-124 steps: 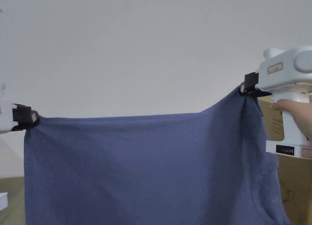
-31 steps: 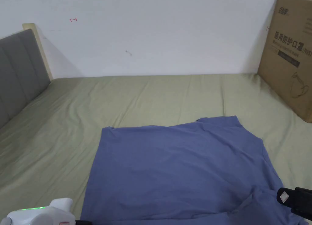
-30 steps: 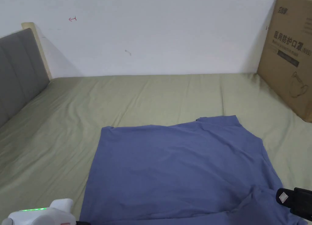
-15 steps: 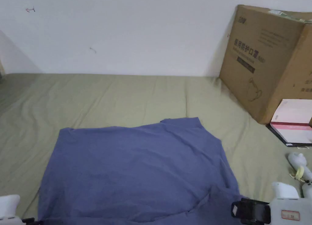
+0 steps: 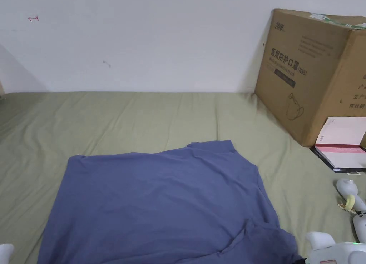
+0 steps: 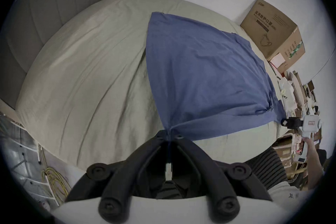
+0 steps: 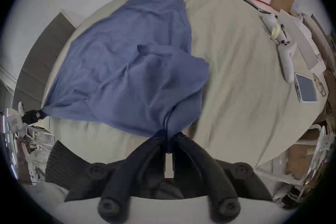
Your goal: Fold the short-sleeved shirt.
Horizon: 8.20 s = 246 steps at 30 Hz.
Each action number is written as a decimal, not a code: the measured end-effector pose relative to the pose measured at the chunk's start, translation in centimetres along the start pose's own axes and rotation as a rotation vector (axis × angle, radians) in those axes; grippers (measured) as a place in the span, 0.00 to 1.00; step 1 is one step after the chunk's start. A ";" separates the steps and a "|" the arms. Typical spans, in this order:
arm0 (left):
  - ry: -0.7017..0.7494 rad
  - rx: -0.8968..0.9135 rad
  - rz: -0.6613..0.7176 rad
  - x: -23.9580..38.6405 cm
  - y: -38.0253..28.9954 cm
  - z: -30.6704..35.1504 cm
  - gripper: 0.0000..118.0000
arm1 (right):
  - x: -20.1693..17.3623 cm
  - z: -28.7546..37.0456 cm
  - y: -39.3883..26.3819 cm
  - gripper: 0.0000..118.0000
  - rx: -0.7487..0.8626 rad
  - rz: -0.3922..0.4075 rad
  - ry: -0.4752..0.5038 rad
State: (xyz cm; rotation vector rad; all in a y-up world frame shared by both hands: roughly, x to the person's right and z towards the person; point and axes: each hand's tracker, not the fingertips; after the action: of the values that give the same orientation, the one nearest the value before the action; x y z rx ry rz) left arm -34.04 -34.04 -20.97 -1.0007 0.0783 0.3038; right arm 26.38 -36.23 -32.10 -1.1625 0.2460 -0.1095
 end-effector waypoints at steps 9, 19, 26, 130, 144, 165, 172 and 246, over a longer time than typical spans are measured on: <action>-0.046 0.025 0.036 -1.3 0.3 2.1 0.02 | -0.7 4.3 -1.3 0.05 0.059 0.040 0.024; -0.096 0.066 0.067 -1.5 6.0 2.5 0.02 | -2.9 7.5 3.9 0.05 0.151 0.030 0.058; -0.102 0.043 0.103 -1.5 14.4 -2.6 0.02 | -4.2 4.0 13.6 0.05 0.161 -0.062 0.042; -0.096 -0.150 -0.091 -0.8 10.6 -2.5 0.05 | 0.4 2.3 8.4 0.04 -0.024 0.069 0.041; -0.133 -0.155 -0.012 -4.0 3.7 -2.5 0.51 | 1.6 -1.0 2.9 0.92 -0.097 -0.048 0.017; -0.261 0.311 -0.012 4.3 6.1 5.3 0.01 | -7.5 6.3 6.5 0.02 0.368 -0.044 0.309; -0.074 0.215 -0.011 -0.3 17.6 -0.6 0.01 | -9.6 4.6 10.5 0.02 0.392 -0.002 0.343; -0.053 0.356 -0.025 -0.3 23.9 -8.2 0.03 | -2.3 -5.6 31.8 0.01 0.366 -0.120 0.131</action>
State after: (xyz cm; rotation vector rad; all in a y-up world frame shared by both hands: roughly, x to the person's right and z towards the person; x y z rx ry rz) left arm -40.58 -29.03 -44.83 -0.6400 0.0688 0.2815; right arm 21.43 -28.21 -63.03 -0.8055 0.2592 -0.3235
